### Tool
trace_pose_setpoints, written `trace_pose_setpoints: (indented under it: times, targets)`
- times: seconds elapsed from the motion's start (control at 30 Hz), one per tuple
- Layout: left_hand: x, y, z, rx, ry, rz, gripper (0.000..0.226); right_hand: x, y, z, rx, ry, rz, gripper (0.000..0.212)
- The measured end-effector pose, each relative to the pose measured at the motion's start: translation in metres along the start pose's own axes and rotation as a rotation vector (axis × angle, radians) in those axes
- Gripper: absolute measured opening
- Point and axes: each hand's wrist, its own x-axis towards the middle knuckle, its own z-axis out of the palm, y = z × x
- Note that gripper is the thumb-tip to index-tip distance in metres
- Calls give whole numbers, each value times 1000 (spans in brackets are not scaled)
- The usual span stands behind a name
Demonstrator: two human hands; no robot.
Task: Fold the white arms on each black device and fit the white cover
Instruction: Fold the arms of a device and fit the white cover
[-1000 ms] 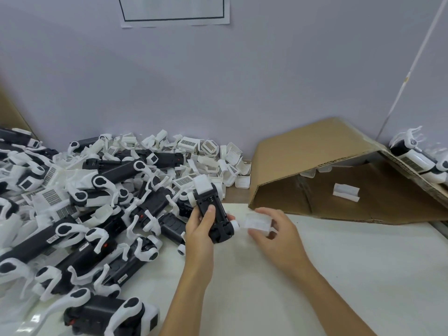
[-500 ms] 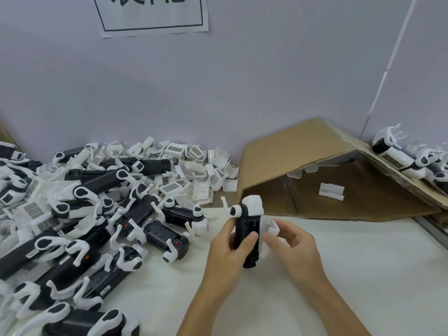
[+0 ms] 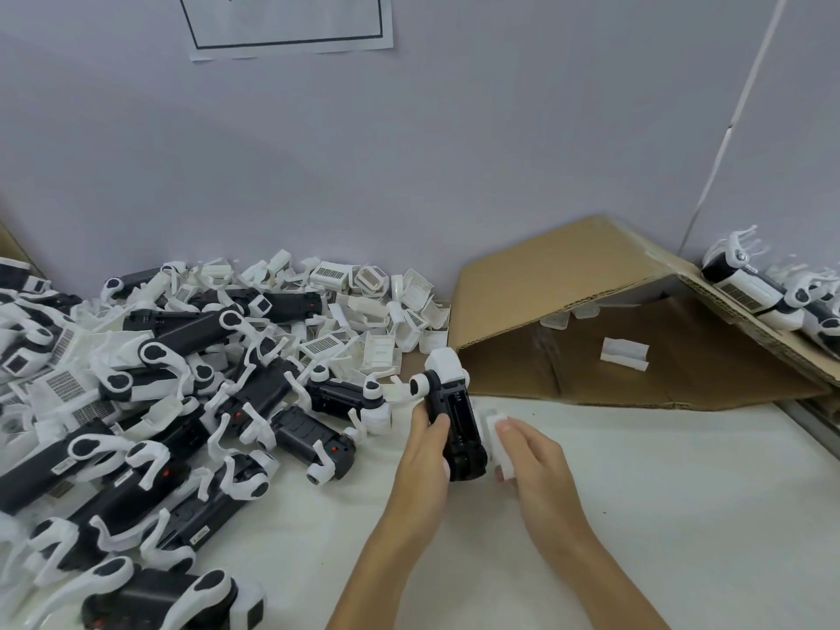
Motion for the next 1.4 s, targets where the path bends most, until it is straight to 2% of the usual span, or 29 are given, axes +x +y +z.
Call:
trace_pose_setpoints:
  times: [0.07, 0.17, 0.27, 0.67, 0.8, 0.87, 0.93, 1.07, 1.17, 1.3, 1.4]
  targets:
    - [-1, 0, 0, 23, -14, 15, 31, -1, 1, 2, -22, 10, -11, 25]
    - [-2, 1, 1, 23, -17, 45, 34, -1, 1, 4, -40, 178, -47, 13]
    - [0, -2, 1, 56, -31, 51, 32, -2, -3, 4, -116, 313, -139, 29]
    - [-8, 0, 15, 63, -112, 79, 33, -9, -7, 11, -402, 265, -311, 51]
    - [-9, 7, 11, 6, -7, 114, 23, -8, -9, 6, -406, 112, -416, 30]
    - [-8, 7, 11, -38, 28, 100, 23, -6, -10, 3, -334, 104, -364, 28]
    - [-9, 7, 13, -31, 20, 85, 25, -5, -10, 3, -198, 99, -218, 24]
    - [-12, 9, 18, -6, -10, 89, 25, -3, -13, 3, -37, -20, -22, 47]
    - [-12, 9, 18, -12, -12, 109, 24, -5, -17, 6, 140, -71, 90, 46]
    - [-12, 12, 17, -28, 21, 137, 33, -5, -16, 11, 176, -66, 109, 42]
    - [-11, 10, 14, -9, 29, 151, 36, -6, -18, 12, 185, -61, 113, 49]
